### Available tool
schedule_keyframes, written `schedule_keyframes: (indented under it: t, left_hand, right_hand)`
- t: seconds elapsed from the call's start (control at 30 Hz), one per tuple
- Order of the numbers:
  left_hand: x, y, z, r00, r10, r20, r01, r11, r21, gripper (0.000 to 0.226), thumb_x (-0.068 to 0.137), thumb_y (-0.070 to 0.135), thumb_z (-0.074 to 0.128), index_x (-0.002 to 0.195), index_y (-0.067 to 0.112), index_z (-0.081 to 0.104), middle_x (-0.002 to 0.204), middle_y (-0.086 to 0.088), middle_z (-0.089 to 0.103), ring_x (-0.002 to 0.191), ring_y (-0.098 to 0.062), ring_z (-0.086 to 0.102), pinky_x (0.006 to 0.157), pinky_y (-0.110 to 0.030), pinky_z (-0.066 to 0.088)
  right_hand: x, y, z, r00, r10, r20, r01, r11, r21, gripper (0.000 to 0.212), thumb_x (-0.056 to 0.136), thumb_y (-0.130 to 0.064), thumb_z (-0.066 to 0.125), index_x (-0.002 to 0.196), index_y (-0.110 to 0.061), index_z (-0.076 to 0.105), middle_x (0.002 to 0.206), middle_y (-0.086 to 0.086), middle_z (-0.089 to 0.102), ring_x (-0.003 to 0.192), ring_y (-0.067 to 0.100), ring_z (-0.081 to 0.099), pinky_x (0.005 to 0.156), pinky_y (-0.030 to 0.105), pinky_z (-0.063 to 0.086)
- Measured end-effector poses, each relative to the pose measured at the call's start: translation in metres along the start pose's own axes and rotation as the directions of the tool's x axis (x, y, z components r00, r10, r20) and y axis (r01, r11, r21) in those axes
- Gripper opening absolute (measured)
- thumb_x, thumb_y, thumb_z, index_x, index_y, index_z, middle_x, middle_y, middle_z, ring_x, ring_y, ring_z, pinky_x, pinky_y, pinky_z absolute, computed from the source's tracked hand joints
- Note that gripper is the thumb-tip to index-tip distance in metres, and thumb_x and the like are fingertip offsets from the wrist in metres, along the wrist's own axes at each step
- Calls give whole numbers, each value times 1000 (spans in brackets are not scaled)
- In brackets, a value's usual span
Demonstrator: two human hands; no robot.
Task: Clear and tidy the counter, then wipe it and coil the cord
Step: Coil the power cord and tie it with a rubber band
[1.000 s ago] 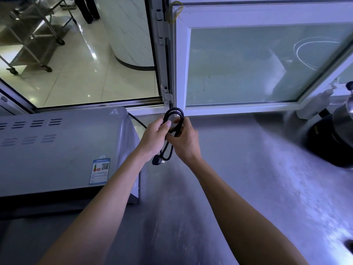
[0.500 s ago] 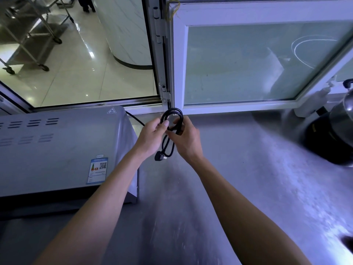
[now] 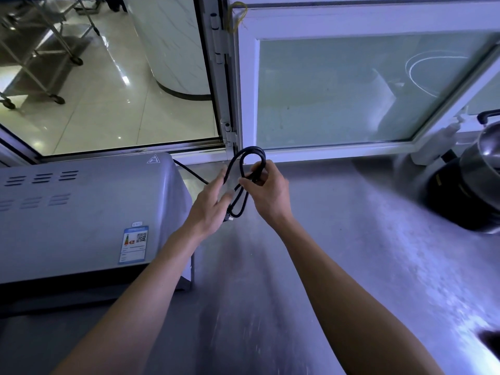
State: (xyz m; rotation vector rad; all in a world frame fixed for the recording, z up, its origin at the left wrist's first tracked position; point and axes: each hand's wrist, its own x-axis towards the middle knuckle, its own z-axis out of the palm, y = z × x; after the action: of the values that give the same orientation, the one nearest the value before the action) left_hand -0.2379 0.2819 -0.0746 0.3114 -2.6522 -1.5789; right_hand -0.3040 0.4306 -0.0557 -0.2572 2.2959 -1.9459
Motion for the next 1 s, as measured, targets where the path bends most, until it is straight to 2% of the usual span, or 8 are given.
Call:
schedule_keyframes:
  t: [0.1,0.27,0.4,0.57,0.7,0.77,0.9,1.0]
  left_hand:
    - [2,-2,3,997,76,13,-77,970,229,56,104,36,44,155,37,23,143,6,51,131,-16,48,99,-42,48]
    - [4,-6,3,984,175,-27,-149,897,416,24,104,33,42,126,24,48,93,8,55,93,-23,59,77,-41,47]
    - [2,-7,9,990,132,-48,-96,886,453,30,108,30,33,90,12,50,81,-2,53,81,-26,55,77,-49,48]
    - [5,-3,7,985,148,-90,-103,918,382,32,108,29,32,77,25,40,68,10,42,70,-23,52,67,-42,44]
    - [5,3,7,983,173,-57,-140,919,367,26,100,51,30,76,40,34,62,12,41,67,-9,44,67,-37,37]
    - [7,2,7,980,195,-43,-161,899,407,10,95,48,35,85,45,35,67,16,47,78,-17,51,76,-41,43]
    - [12,-2,8,975,210,-70,-163,895,414,23,105,35,35,82,31,38,65,8,53,71,-23,57,80,-49,48]
    - [15,-2,7,973,227,-51,-185,888,422,20,108,29,33,88,33,36,66,12,46,69,-22,53,81,-50,48]
  right_hand:
    - [2,-3,5,1000,19,12,-19,1000,7,22,76,-22,74,83,-21,53,80,0,71,71,23,63,64,33,54]
    - [7,-11,13,999,0,37,2,999,-36,15,79,-20,71,81,-18,56,70,2,69,64,24,63,60,32,54]
    - [11,-19,15,996,-31,83,37,997,-71,13,80,-16,71,79,-21,60,64,-4,69,57,13,64,53,18,47]
    - [13,-22,20,997,17,81,-19,1000,15,11,80,-13,72,82,-13,61,68,4,72,58,23,71,59,34,59]
    - [11,-26,21,997,58,53,-61,996,69,13,80,-16,73,86,-12,63,67,4,72,55,18,68,52,22,51]
    - [11,-29,20,995,77,56,-81,993,81,13,80,-17,74,86,-12,63,67,5,72,52,17,66,50,20,49]
    - [12,-36,20,996,71,61,-76,994,81,14,80,-17,74,85,-12,62,67,5,73,54,18,67,53,22,51]
    - [12,-38,18,996,73,45,-77,994,83,16,81,-16,73,87,-9,60,68,6,73,59,24,70,57,28,56]
